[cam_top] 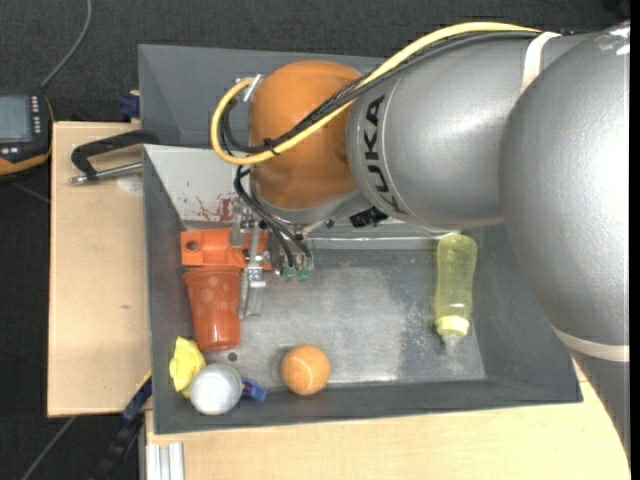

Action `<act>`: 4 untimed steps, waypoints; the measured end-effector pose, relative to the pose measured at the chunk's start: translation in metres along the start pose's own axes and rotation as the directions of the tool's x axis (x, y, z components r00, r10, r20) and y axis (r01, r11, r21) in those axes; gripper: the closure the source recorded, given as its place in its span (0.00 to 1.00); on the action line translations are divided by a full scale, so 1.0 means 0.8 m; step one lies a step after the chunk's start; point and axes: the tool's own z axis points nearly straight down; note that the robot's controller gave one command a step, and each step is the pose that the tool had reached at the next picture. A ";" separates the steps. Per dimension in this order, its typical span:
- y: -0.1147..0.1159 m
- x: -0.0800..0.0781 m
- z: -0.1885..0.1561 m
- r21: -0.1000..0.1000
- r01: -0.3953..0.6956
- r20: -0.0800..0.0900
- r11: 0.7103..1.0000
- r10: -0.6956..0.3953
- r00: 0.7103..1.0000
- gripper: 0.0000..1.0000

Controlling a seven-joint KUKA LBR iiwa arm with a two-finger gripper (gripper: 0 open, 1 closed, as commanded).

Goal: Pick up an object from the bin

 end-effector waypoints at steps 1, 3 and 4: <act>-0.057 0.023 -0.027 -0.001 -0.011 0.000 1.000 0.011 1.000 0.00; -0.088 0.025 0.069 -0.006 -0.027 0.005 1.000 0.027 1.000 0.00; -0.150 0.017 0.121 -0.001 -0.078 0.005 0.997 0.078 0.997 0.00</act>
Offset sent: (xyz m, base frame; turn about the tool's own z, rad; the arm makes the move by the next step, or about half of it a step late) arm -0.0527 0.0027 -0.0291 -0.0559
